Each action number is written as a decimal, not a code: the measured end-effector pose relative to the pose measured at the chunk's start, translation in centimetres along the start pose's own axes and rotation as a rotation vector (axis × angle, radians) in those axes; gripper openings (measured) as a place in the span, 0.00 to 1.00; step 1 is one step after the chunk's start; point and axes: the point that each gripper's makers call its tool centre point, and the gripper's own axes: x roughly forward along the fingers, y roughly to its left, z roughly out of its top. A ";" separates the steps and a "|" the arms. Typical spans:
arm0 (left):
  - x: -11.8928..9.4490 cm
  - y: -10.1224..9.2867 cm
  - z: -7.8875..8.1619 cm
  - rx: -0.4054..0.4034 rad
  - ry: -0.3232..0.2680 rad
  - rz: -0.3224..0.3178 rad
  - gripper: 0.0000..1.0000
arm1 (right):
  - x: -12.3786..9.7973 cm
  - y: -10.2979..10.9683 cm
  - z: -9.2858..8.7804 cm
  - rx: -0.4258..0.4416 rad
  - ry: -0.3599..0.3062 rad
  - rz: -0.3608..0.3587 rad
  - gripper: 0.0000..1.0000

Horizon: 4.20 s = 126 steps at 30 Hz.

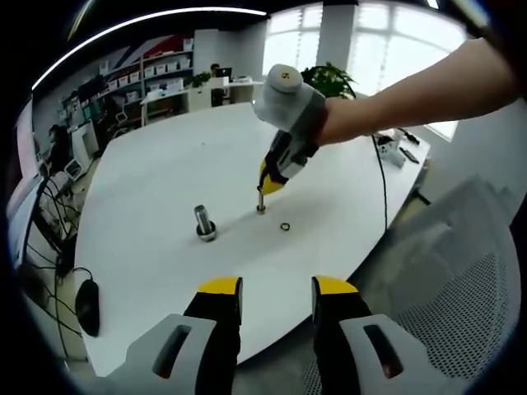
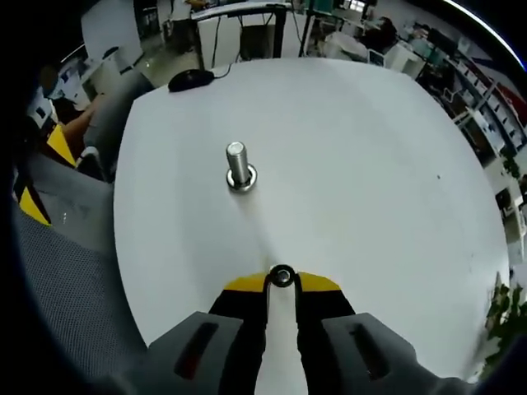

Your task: Place the washer onto the threaded stud by aligning its center hole with the stud, sliding it down to the base, and recovering from edge contact or off-axis alignment until the washer reaches the visible bottom stop.

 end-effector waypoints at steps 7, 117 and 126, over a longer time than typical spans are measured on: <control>0.0 0.1 0.0 -0.006 0.002 0.003 0.31 | 0.9 0.2 -0.1 -0.001 0.015 0.009 0.14; 0.1 0.8 -0.5 0.020 0.039 0.062 0.29 | 2.9 5.9 -5.4 -0.095 0.060 0.134 0.15; 0.1 0.9 -0.6 0.012 0.038 0.062 0.29 | 2.9 5.9 -5.5 -0.097 0.067 0.135 0.14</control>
